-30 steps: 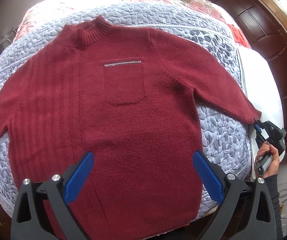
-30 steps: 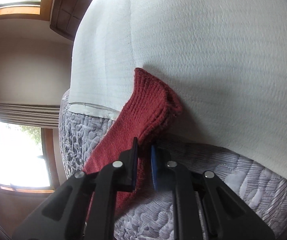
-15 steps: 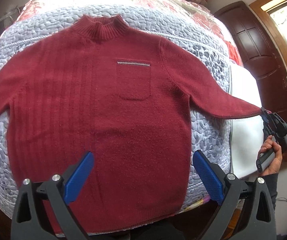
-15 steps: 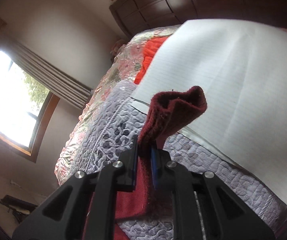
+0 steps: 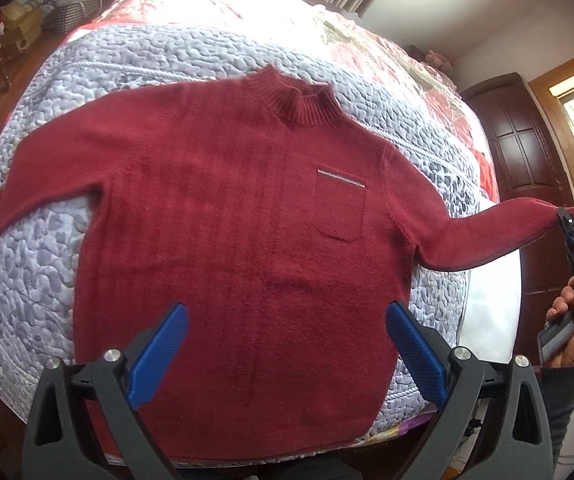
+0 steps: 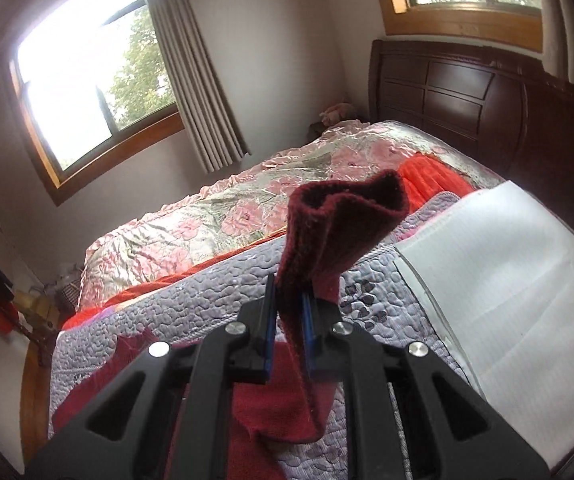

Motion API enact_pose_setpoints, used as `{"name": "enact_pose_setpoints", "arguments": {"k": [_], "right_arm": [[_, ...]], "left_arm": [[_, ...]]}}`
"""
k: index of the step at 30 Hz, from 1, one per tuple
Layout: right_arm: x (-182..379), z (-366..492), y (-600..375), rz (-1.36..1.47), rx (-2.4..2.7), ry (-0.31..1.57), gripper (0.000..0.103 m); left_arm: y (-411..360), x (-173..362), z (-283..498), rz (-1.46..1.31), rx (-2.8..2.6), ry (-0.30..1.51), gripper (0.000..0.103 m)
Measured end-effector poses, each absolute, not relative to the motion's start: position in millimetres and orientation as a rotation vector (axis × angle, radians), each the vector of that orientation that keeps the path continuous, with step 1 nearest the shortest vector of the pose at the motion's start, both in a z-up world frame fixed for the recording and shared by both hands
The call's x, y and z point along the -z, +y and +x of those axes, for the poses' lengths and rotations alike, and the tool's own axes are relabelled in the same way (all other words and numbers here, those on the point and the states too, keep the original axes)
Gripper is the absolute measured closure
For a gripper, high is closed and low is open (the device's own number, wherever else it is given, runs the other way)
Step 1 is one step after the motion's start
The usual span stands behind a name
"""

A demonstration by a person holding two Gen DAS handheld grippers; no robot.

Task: Fold small clothes
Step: 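Lift the sleeve with the right gripper and fold it across the sweater body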

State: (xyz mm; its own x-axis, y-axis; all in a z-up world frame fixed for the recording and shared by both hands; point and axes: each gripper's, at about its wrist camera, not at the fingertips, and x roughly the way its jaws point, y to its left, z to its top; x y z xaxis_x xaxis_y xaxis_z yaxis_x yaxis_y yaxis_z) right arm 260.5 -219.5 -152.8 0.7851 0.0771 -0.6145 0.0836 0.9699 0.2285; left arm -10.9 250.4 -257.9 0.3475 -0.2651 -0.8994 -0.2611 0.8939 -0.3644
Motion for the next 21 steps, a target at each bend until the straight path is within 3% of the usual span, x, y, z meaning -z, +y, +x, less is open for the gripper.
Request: {"name": "enact_pose_setpoints", "arguments": {"k": [10,21], "right_arm": [[165.2,274.1,-80.6,-0.070,-0.141,0.689,0.093],[269.3,268.4,64.3,-0.425,-0.298,0.787,0.093]], "left_arm": [[300.6,258.8,-32.5,-0.593,-0.032,1.189,0.004],[338.6,263.1,-39.7,-0.705,0.002,1.131,0.004]]}}
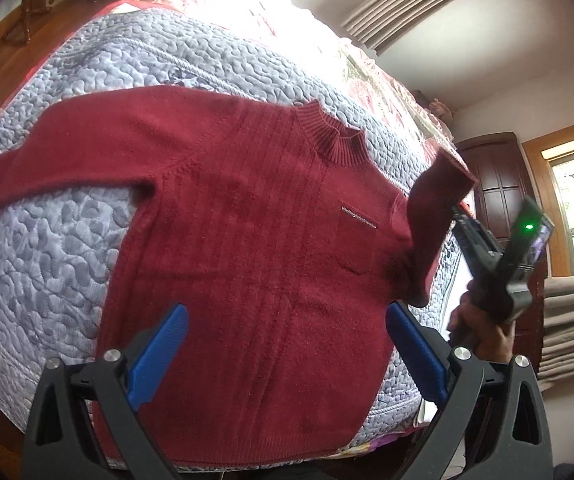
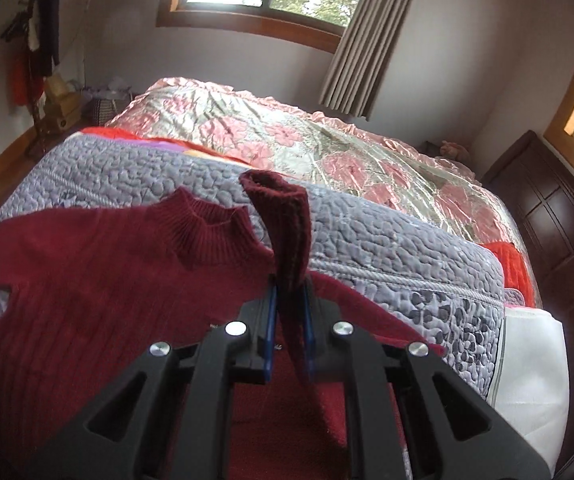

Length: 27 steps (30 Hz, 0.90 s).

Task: Fold small clothes

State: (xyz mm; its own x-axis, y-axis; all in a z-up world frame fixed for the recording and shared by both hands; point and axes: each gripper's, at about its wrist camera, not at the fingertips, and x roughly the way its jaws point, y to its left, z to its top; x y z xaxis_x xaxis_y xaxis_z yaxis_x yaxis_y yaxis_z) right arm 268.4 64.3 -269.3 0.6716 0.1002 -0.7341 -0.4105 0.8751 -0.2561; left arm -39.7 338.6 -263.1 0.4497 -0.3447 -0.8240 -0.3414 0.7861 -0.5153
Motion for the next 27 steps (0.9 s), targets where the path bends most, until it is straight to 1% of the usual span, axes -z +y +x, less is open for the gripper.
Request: {"name": "enact_pose_setpoints", "arguments": {"k": [7,12,13,14,15,16,17,20,25,27], "right_arm": [[370.1,254.2,127.9,-0.690,-0.334,0.872,0.093],[413.5,234.3,147.1,-0.826,-0.367,0.899,0.093],[416.2,231.9,147.6,-0.822,-0.378,0.908,0.092],[414.8,228.8,146.9,-0.813,-0.386,0.910,0.086],[411.6,225.5,146.0,-0.799,-0.394,0.913,0.080],[407.5,221.7,144.0,-0.783,-0.402,0.916,0.069],[402.8,217.0,140.9,-0.761,-0.412,0.918,0.063],[386.3,206.1,124.7,-0.681,-0.423,0.956,0.062],[363.7,179.6,78.8,-0.435,-0.403,1.088,0.062],[360.0,166.1,65.3,-0.375,-0.404,1.134,0.061]], "left_arm": [[347.6,284.1,-5.9,-0.771,0.105,1.152,0.004],[358.7,301.3,32.2,-0.877,0.176,1.142,0.004],[359.9,306.5,40.9,-0.895,0.190,1.146,0.004],[361.3,311.7,48.8,-0.915,0.197,1.151,0.004],[362.6,317.6,56.6,-0.939,0.203,1.155,0.004],[363.5,324.7,64.9,-0.969,0.209,1.159,0.004],[362.6,331.7,73.3,-0.994,0.206,1.167,0.004],[353.2,357.4,101.3,-1.028,0.234,1.217,0.004],[320.2,419.0,143.3,-1.176,0.273,1.334,0.004],[305.3,436.9,158.3,-1.175,0.264,1.369,0.004]]}}
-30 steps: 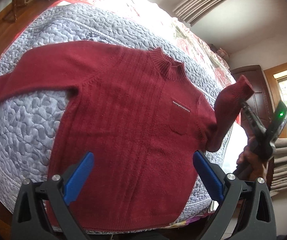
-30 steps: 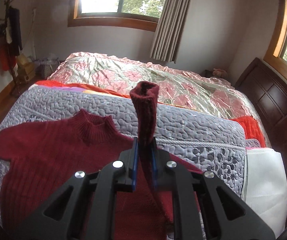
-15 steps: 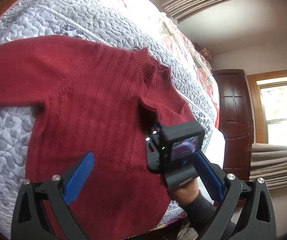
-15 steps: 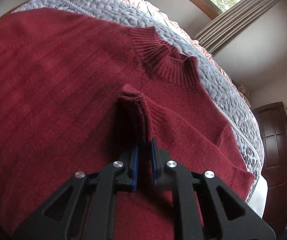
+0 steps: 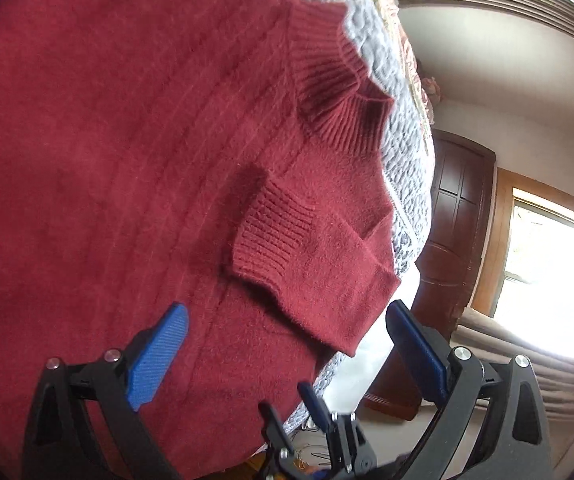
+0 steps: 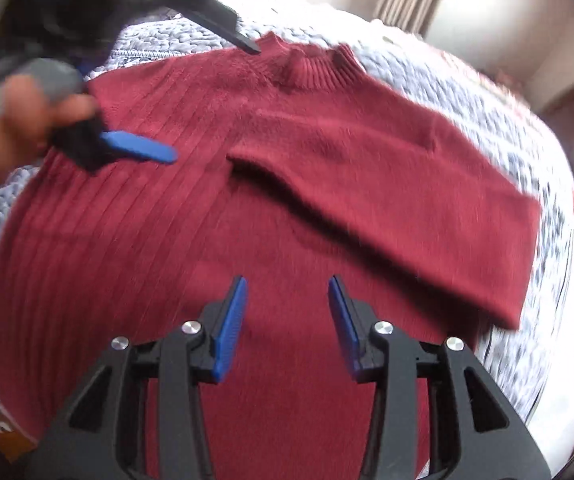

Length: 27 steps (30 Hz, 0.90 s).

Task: Fold small clothes

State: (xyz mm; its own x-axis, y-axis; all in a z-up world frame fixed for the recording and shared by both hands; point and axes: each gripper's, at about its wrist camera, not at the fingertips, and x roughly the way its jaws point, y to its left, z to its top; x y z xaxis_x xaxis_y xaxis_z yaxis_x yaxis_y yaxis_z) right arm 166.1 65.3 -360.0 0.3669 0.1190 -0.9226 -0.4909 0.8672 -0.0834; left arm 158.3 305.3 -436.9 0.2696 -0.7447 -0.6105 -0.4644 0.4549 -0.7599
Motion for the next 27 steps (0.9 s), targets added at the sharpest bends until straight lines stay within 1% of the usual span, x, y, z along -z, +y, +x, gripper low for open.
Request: {"name": "enact_pose_setpoints", "arguments": {"k": [2,5,10,11,13,15,16,17,18,20,21,23,27], "right_arm": [[357.9,155.0,54.5,-0.329,-0.408,1.168,0.061],[351.5,143.7,48.5,-0.313,-0.417,1.170,0.060],[336.6,145.4,41.2,-0.219,-0.413,1.161,0.059],[331.5,147.0,38.7,-0.194,-0.411,1.156,0.059],[320.5,150.1,35.4,-0.157,-0.411,1.141,0.058],[312.4,152.1,35.2,-0.138,-0.415,1.123,0.057],[308.5,151.5,35.4,-0.134,-0.417,1.113,0.057],[305.7,151.6,34.7,-0.129,-0.420,1.108,0.057],[302.4,151.4,33.7,-0.126,-0.423,1.105,0.057],[299.8,148.1,32.9,-0.125,-0.425,1.102,0.056],[298.9,148.1,32.8,-0.126,-0.425,1.104,0.056],[297.9,144.7,31.8,-0.126,-0.423,1.111,0.056],[301.0,142.6,29.9,-0.122,-0.424,1.131,0.056]], "left_arm": [[293.8,449.8,170.7,-1.148,0.242,1.393,0.004],[281.6,465.6,183.6,-1.119,0.199,1.449,0.004],[271.5,468.0,194.6,-1.085,0.169,1.477,0.005],[269.6,466.8,196.2,-1.079,0.168,1.477,0.007],[264.9,465.3,200.3,-1.055,0.174,1.486,0.017],[261.3,464.7,206.0,-1.007,0.152,1.514,0.045],[260.5,464.8,207.9,-0.990,0.133,1.525,0.051],[261.2,464.7,208.9,-0.985,0.119,1.525,0.065],[262.1,464.7,209.4,-0.983,0.111,1.523,0.083],[265.4,463.7,209.1,-0.983,0.114,1.509,0.091],[266.1,461.4,209.1,-0.981,0.122,1.495,0.093],[265.6,449.3,210.1,-0.938,0.142,1.465,0.094],[256.3,405.4,218.4,-0.828,0.206,1.376,0.094]]}}
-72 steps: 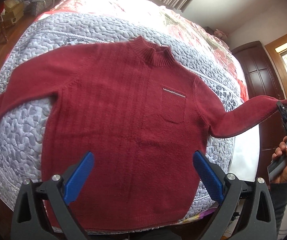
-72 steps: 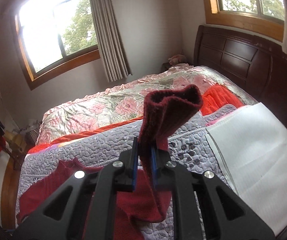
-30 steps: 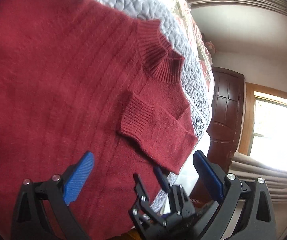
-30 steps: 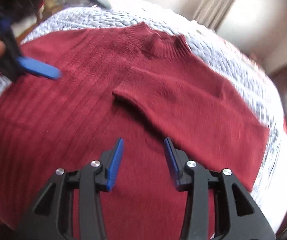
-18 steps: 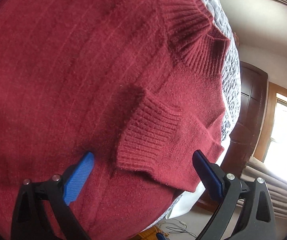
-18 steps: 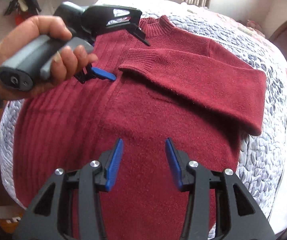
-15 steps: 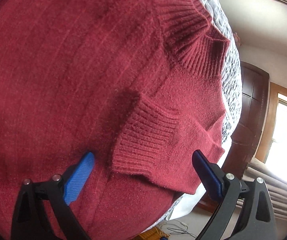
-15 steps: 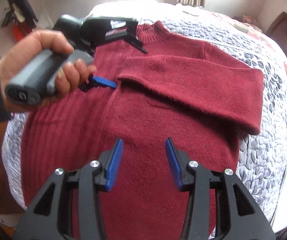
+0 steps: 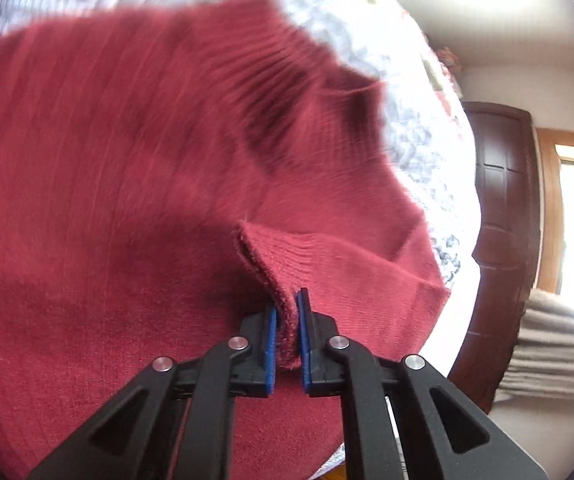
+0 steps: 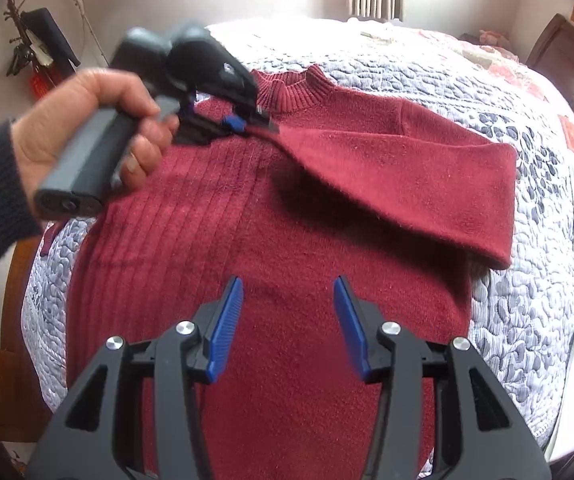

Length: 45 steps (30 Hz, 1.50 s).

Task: Fold small clothes

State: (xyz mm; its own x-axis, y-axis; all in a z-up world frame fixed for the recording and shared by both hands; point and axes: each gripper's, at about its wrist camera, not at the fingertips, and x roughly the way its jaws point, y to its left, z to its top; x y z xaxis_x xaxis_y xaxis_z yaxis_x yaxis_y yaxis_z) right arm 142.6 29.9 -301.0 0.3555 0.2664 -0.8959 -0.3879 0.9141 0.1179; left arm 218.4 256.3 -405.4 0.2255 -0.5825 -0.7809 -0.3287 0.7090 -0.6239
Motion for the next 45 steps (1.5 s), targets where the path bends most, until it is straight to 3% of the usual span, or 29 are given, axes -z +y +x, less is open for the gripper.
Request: {"name": "enact_pose_setpoints", "arguments": {"k": [7,11,21,29,37,40,45], "right_arm": [[305.2,139.2,33.7,-0.111,-0.434,1.157,0.056],[306.8,138.3,38.3,-0.108,-0.445,1.164,0.056],[312.8,135.1,44.5,-0.118,-0.455,1.189,0.056],[313.6,137.4,46.1,-0.114,-0.449,1.194,0.056],[314.8,136.6,50.2,-0.121,-0.455,1.196,0.056],[314.0,136.1,49.3,-0.125,-0.453,1.198,0.056],[315.5,138.0,46.5,-0.122,-0.446,1.201,0.055]], "left_arm": [[268.8,319.0,215.3,-0.651,0.261,1.202,0.095],[294.2,300.1,205.3,-0.623,0.238,1.147,0.095],[384.4,347.2,169.5,-0.709,0.134,1.156,0.095],[403.7,358.5,154.7,-0.734,0.092,1.130,0.095],[416.1,411.2,144.3,-0.736,0.023,1.248,0.095],[418.8,416.8,140.0,-0.729,-0.028,1.274,0.087],[407.9,369.9,125.6,-0.628,-0.090,1.140,0.066]]}}
